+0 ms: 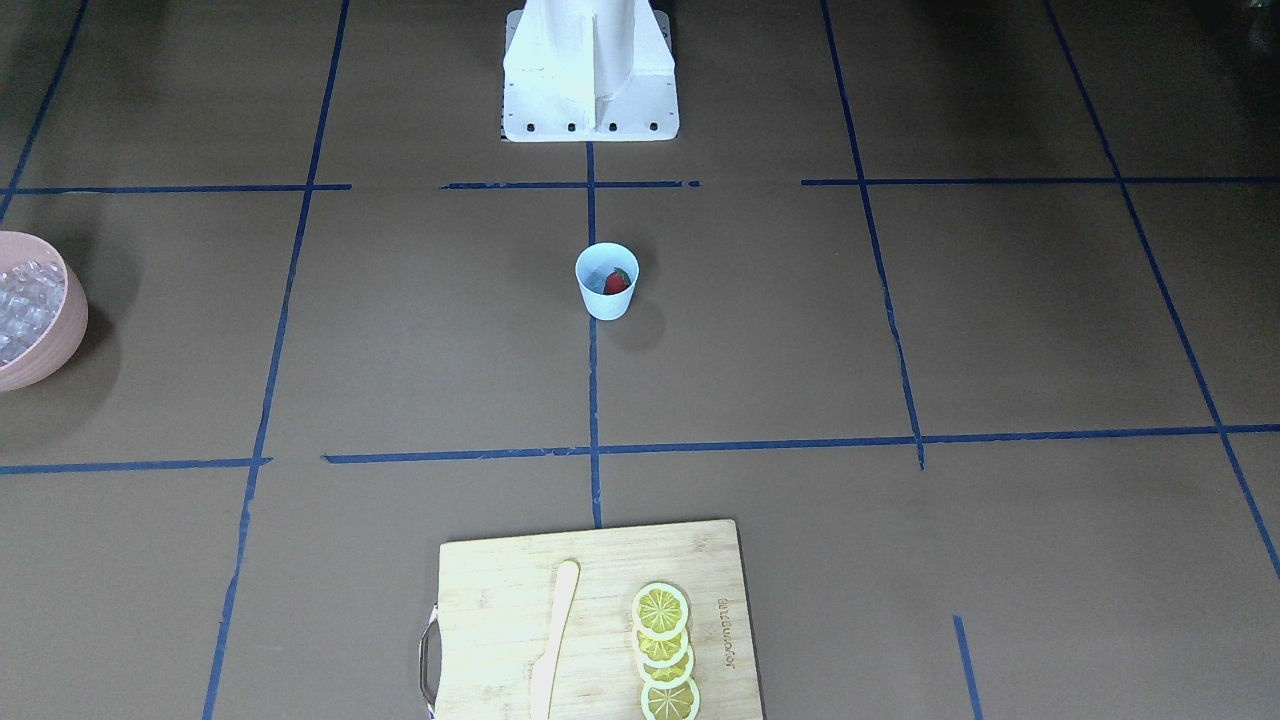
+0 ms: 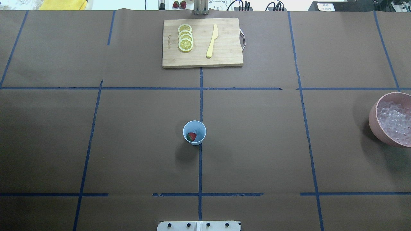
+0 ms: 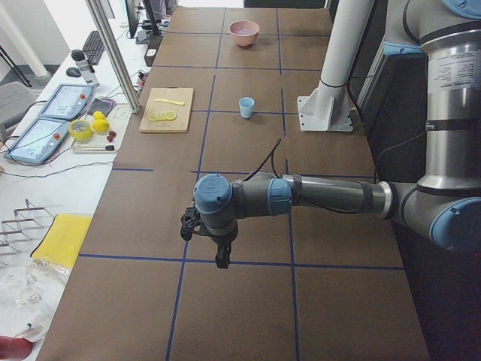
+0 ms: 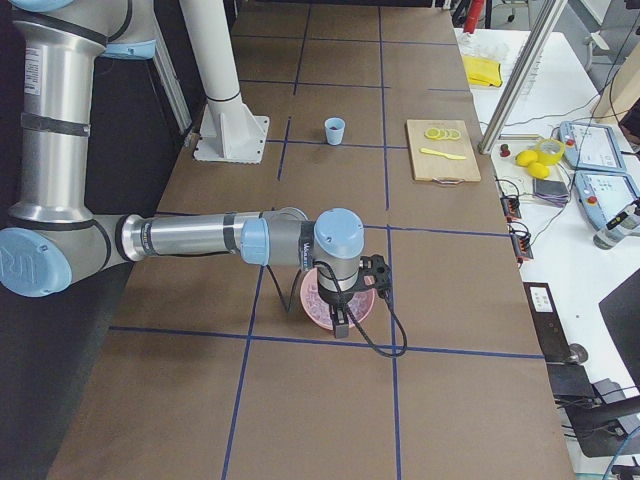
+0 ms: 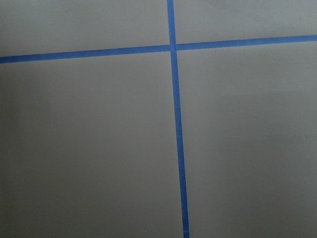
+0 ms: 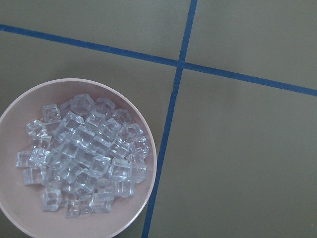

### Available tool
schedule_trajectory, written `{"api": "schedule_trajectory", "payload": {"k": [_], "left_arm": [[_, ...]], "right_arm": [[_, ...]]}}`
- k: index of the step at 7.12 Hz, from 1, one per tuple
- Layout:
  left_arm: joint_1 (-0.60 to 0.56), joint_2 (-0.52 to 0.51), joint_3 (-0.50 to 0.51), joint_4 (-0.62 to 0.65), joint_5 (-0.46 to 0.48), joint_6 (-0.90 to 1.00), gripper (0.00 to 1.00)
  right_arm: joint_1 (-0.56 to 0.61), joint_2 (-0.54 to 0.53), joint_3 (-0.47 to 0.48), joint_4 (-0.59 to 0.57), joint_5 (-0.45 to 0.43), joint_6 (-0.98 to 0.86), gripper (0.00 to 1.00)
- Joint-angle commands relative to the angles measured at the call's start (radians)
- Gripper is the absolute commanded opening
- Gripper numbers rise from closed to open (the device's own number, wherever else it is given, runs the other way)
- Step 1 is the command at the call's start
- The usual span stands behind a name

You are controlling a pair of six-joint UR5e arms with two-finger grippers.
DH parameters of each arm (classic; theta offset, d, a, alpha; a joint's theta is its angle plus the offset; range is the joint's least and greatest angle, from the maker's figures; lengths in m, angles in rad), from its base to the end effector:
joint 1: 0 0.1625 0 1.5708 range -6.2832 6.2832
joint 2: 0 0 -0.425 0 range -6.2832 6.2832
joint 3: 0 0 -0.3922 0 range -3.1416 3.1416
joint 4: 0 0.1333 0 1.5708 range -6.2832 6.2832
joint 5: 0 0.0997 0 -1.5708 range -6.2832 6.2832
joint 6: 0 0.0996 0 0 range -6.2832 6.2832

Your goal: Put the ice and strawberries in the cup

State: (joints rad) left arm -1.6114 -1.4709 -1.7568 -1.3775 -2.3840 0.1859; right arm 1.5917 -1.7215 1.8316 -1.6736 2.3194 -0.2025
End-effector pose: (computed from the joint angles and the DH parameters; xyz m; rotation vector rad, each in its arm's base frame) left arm -0.0788 -0.4373 0.6304 -0.0088 0.8189 0.0935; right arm 0.0744 -0.4248 0.6118 0.0905 -0.7442 -0.1758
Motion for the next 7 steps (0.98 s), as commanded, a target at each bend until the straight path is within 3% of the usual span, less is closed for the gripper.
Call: {"api": "schedule_trajectory", "payload": {"k": [1, 7], "left_arm": [[-0.001, 0.001, -0.003, 0.002, 0.0, 0.0, 1.0], [0.001, 0.003, 0.01, 0.002, 0.0, -0.002, 1.0]], "right_arm": [[0.001, 0.0, 0.002, 0.0, 0.0, 0.0, 0.99], [0.001, 0.0, 0.0, 0.0, 0.0, 0.0, 0.99]]}}
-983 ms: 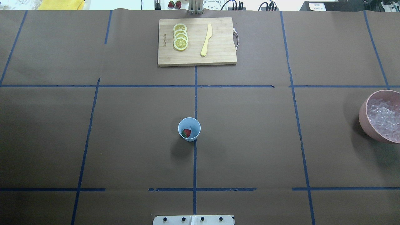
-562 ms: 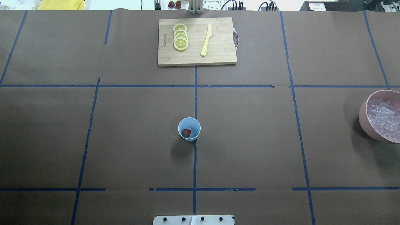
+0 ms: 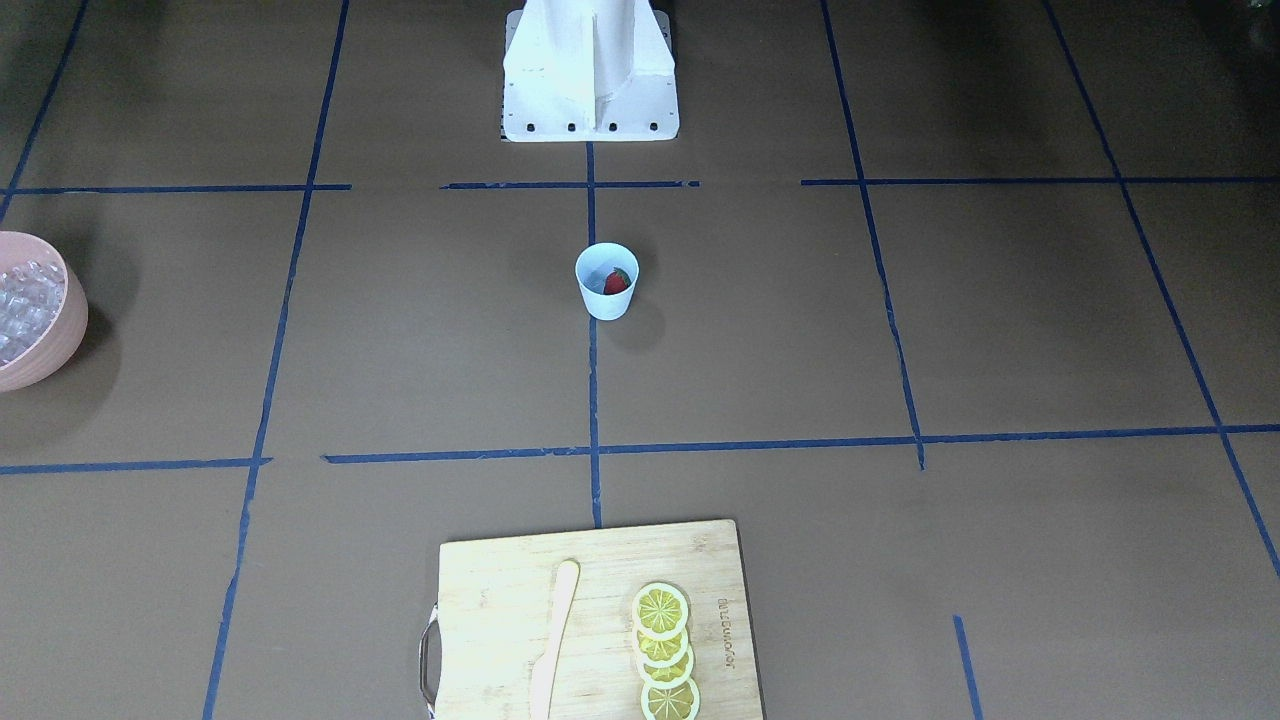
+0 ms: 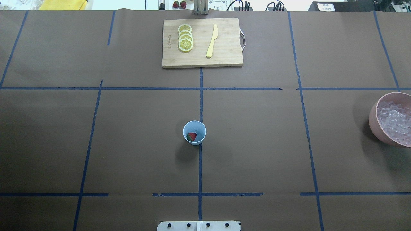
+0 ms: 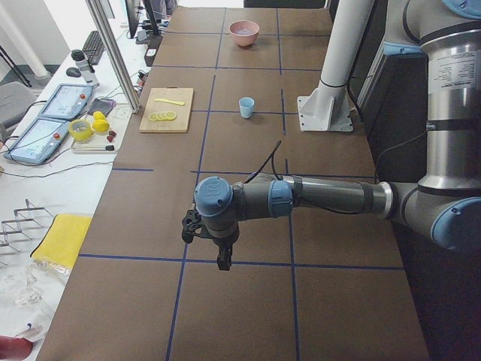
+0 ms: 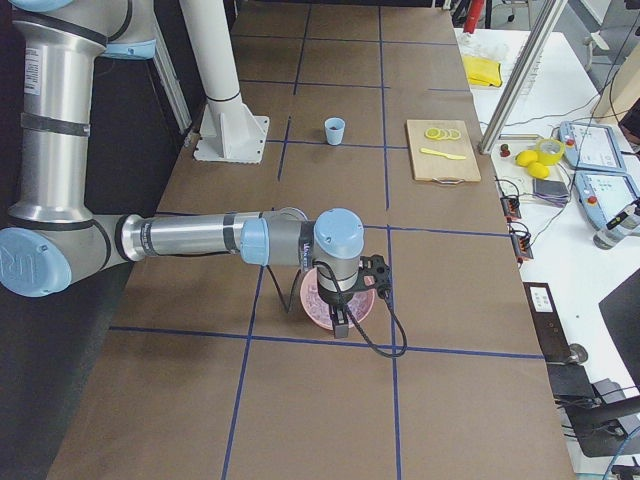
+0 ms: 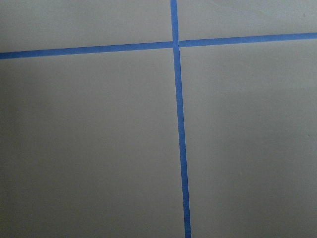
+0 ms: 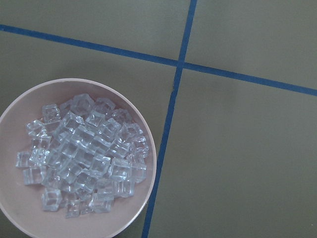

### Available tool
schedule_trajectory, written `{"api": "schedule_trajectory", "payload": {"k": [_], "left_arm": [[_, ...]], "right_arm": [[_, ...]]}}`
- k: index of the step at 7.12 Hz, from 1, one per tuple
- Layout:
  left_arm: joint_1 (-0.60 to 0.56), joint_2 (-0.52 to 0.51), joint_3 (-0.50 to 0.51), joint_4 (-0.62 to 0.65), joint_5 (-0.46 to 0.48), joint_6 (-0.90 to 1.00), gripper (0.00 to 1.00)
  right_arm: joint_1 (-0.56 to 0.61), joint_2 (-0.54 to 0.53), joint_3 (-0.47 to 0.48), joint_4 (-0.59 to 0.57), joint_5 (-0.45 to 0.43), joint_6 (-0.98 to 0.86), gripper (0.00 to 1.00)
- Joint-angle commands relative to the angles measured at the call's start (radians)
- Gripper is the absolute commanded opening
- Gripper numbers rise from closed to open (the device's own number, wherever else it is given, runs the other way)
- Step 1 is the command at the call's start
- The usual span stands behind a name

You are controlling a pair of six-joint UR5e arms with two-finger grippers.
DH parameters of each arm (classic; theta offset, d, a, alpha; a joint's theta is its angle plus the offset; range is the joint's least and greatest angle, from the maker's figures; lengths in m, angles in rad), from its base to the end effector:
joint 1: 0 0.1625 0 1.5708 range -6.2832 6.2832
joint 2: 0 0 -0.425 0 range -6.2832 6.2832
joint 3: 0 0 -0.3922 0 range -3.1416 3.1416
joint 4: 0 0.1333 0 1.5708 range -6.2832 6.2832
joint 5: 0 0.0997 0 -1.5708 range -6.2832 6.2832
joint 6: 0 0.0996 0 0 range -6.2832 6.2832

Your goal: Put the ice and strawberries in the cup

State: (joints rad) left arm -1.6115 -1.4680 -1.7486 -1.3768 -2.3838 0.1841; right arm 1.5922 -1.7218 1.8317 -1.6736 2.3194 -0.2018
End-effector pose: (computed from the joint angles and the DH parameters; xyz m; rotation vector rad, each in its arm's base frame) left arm -0.0787 -0.4355 0.6357 -0.0206 0.8197 0.0869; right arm 0.0746 -0.4246 0.6119 0.0902 -0.7442 -0.1745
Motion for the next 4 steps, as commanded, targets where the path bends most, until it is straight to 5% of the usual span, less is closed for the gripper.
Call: {"api": "schedule_trajectory", "payload": {"k": [1, 4], "left_arm": [[-0.001, 0.0, 0.0, 0.001, 0.0, 0.0, 1.0], [0.001, 0.0, 0.004, -0.001, 0.002, 0.003, 1.0]], "right_arm": [[-0.001, 0.001, 0.0, 0.0, 0.0, 0.001, 0.99], [-0.001, 0.001, 0.0, 0.0, 0.0, 0.001, 0.99]]}}
